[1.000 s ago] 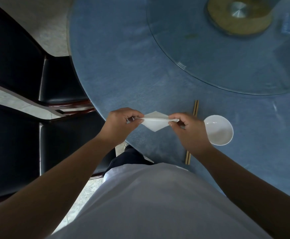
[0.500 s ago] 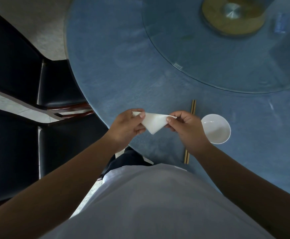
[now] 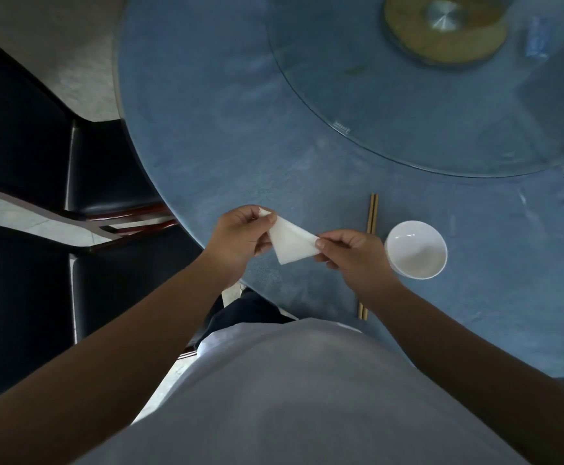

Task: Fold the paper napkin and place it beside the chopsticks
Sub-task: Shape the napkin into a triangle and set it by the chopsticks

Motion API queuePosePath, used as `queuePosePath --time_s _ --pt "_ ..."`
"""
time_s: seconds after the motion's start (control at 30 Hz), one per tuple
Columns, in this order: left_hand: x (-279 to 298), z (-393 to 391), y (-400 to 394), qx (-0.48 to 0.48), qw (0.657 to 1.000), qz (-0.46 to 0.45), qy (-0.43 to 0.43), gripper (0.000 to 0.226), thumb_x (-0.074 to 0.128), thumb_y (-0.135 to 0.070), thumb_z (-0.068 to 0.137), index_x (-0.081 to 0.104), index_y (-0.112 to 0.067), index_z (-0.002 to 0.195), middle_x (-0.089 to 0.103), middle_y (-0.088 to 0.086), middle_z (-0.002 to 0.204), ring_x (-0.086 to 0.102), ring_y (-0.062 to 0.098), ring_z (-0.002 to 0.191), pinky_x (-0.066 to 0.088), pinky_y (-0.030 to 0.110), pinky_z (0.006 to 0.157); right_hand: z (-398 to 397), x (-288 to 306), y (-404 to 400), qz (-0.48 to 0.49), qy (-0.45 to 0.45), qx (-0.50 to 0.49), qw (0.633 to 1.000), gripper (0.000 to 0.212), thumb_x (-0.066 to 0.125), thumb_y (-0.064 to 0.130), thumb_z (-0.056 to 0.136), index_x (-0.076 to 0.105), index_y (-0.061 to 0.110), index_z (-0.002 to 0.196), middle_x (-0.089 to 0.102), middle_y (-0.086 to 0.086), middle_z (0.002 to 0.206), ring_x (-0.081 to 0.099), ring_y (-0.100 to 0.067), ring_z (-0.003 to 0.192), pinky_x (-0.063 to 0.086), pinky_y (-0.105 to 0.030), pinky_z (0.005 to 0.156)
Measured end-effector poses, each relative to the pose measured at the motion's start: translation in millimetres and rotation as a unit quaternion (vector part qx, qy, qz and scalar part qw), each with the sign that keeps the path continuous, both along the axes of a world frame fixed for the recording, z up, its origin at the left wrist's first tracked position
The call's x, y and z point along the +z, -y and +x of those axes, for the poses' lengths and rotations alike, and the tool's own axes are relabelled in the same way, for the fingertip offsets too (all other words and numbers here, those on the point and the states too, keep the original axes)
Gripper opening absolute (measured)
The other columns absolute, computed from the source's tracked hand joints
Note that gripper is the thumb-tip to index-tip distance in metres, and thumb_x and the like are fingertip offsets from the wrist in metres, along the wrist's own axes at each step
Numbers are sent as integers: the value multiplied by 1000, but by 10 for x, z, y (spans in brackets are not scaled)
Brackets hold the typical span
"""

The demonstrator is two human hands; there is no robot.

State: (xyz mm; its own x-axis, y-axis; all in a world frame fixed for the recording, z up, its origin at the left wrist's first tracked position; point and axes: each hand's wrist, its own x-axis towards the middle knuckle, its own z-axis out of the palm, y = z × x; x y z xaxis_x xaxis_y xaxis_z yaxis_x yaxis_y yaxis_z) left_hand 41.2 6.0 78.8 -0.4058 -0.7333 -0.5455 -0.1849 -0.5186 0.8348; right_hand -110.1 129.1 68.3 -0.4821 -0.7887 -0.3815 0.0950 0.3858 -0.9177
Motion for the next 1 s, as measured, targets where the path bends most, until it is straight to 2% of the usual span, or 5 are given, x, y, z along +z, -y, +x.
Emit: queuePosePath --time_s 0.3,0.43,0.6,0.8,1.0 --pt "0 -5 109 -46 986 -150 62 10 65 -21 88 70 -20 80 65 -11 74 56 3 63 45 21 63 302 -35 -50 36 28 37 998 12 68 8 83 67 19 78 72 5 62 65 -5 62 48 -16 58" --pt "-17 -99 121 -101 969 -209 90 11 64 -26 89 69 -25 79 66 -22 72 54 -9 59 38 7 56 372 -85 -129 45 69 51 995 7 64 13 88 68 19 90 74 7 67 67 -3 65 49 -14 56" --pt "-74 -285 188 -139 961 -223 86 14 64 -26 89 68 -29 76 65 -16 74 52 -9 59 39 7 56 312 -164 -163 58 47 -3 997 21 64 17 87 72 17 67 72 4 64 60 -7 59 47 -17 55" --pt "-275 -660 251 -177 954 -216 107 14 64 -28 87 68 -24 74 60 -14 66 49 -8 53 38 9 52 222 -315 -268 82 71 -104 989 28 61 18 90 71 16 64 69 3 60 56 -8 54 44 -20 53" --pt "-570 -1081 275 -305 912 -248 120 18 65 -26 87 62 -26 70 61 -14 67 52 -5 59 39 12 57 213 -465 -378 128 103 -207 964 33 64 23 88 68 17 55 65 -2 54 51 -17 52 39 -22 45"
